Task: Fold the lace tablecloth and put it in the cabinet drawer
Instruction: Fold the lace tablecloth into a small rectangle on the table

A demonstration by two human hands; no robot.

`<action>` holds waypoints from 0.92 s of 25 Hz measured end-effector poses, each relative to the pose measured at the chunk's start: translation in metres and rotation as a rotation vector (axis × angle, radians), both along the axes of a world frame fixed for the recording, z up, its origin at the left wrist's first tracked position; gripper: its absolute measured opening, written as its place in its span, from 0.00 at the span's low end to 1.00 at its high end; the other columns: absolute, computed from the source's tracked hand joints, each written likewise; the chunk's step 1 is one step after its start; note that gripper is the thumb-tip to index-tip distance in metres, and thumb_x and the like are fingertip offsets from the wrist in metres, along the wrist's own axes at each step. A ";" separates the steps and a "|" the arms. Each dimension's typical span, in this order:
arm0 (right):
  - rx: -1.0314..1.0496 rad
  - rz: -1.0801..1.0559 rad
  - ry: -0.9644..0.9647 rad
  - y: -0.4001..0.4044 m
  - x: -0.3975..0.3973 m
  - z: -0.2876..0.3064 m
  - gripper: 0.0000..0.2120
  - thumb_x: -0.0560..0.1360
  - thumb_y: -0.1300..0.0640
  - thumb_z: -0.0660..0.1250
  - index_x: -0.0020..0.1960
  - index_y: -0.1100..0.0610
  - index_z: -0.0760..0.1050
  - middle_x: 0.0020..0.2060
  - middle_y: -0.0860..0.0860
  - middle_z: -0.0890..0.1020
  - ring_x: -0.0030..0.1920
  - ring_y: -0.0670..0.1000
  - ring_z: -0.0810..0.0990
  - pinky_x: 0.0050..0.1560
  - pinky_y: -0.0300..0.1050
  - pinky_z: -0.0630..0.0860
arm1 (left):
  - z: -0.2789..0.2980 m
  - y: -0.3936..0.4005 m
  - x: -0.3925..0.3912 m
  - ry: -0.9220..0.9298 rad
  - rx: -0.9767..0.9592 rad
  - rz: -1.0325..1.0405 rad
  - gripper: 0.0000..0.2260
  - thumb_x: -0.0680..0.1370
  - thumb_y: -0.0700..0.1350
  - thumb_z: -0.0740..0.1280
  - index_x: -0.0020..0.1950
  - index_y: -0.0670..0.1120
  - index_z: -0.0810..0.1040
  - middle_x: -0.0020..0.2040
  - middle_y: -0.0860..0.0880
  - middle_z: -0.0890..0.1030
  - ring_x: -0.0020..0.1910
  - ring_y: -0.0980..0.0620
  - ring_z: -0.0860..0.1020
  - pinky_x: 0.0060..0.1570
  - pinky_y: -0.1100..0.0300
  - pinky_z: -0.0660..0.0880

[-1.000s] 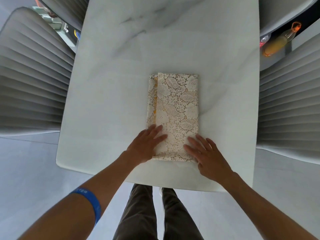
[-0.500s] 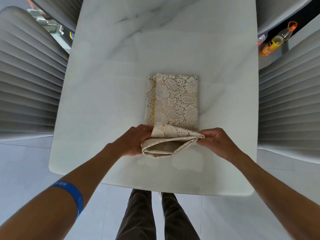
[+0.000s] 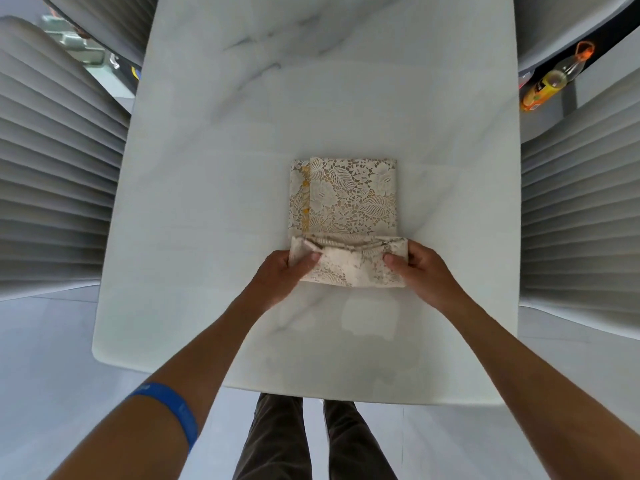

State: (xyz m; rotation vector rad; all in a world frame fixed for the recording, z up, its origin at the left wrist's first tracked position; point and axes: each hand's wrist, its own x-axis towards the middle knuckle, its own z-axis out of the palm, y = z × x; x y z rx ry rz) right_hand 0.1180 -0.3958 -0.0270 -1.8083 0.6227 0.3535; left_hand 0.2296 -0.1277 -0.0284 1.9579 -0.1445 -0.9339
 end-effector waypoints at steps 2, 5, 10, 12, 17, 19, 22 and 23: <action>-0.093 -0.088 0.019 0.004 0.011 -0.003 0.13 0.76 0.43 0.67 0.49 0.52 0.80 0.42 0.47 0.85 0.45 0.51 0.84 0.48 0.50 0.78 | -0.004 -0.011 -0.001 -0.035 0.030 0.173 0.24 0.76 0.64 0.63 0.36 0.43 0.74 0.32 0.53 0.73 0.33 0.56 0.70 0.37 0.58 0.67; -0.295 -0.129 0.030 0.016 0.022 -0.006 0.19 0.79 0.43 0.61 0.36 0.55 0.72 0.28 0.47 0.76 0.32 0.51 0.74 0.33 0.46 0.68 | -0.003 -0.021 -0.001 -0.155 0.193 0.252 0.24 0.80 0.61 0.59 0.30 0.48 0.64 0.25 0.56 0.68 0.27 0.56 0.66 0.32 0.59 0.63; -0.396 -0.305 0.057 0.009 0.026 -0.008 0.23 0.83 0.49 0.56 0.32 0.57 0.69 0.28 0.53 0.76 0.32 0.57 0.77 0.36 0.50 0.73 | -0.010 -0.023 -0.011 -0.362 0.297 0.333 0.20 0.82 0.53 0.59 0.33 0.45 0.63 0.25 0.54 0.64 0.25 0.55 0.62 0.28 0.60 0.58; -0.534 -0.290 0.100 0.007 0.029 -0.008 0.20 0.83 0.50 0.55 0.36 0.59 0.70 0.35 0.57 0.79 0.39 0.62 0.78 0.39 0.49 0.71 | -0.012 -0.023 -0.008 -0.354 0.333 0.349 0.20 0.82 0.52 0.59 0.33 0.46 0.62 0.24 0.54 0.64 0.25 0.55 0.63 0.28 0.59 0.58; -0.920 0.206 -0.377 0.059 0.029 -0.009 0.17 0.83 0.50 0.54 0.67 0.54 0.71 0.67 0.54 0.75 0.67 0.57 0.72 0.63 0.51 0.69 | -0.013 -0.022 -0.002 -0.325 0.349 0.288 0.20 0.82 0.52 0.58 0.31 0.49 0.60 0.25 0.53 0.66 0.27 0.52 0.65 0.31 0.56 0.60; -0.978 0.480 -0.273 0.066 0.020 -0.022 0.24 0.83 0.47 0.50 0.77 0.53 0.62 0.77 0.54 0.63 0.77 0.58 0.60 0.75 0.56 0.57 | -0.013 -0.019 0.003 -0.265 0.341 0.267 0.21 0.82 0.54 0.59 0.31 0.48 0.62 0.25 0.53 0.66 0.28 0.51 0.66 0.32 0.57 0.61; -0.959 0.513 -0.113 0.061 0.020 -0.030 0.27 0.83 0.44 0.47 0.80 0.50 0.55 0.80 0.53 0.56 0.79 0.58 0.51 0.77 0.57 0.51 | -0.008 -0.020 0.010 -0.176 0.323 0.327 0.19 0.79 0.55 0.62 0.32 0.47 0.67 0.27 0.53 0.70 0.31 0.50 0.71 0.33 0.58 0.64; -0.944 0.531 -0.100 0.060 0.020 -0.029 0.27 0.83 0.43 0.46 0.80 0.49 0.54 0.80 0.52 0.55 0.80 0.57 0.50 0.78 0.57 0.50 | -0.004 -0.022 0.010 -0.198 0.344 0.362 0.14 0.78 0.55 0.64 0.38 0.46 0.72 0.32 0.53 0.75 0.35 0.49 0.74 0.35 0.58 0.67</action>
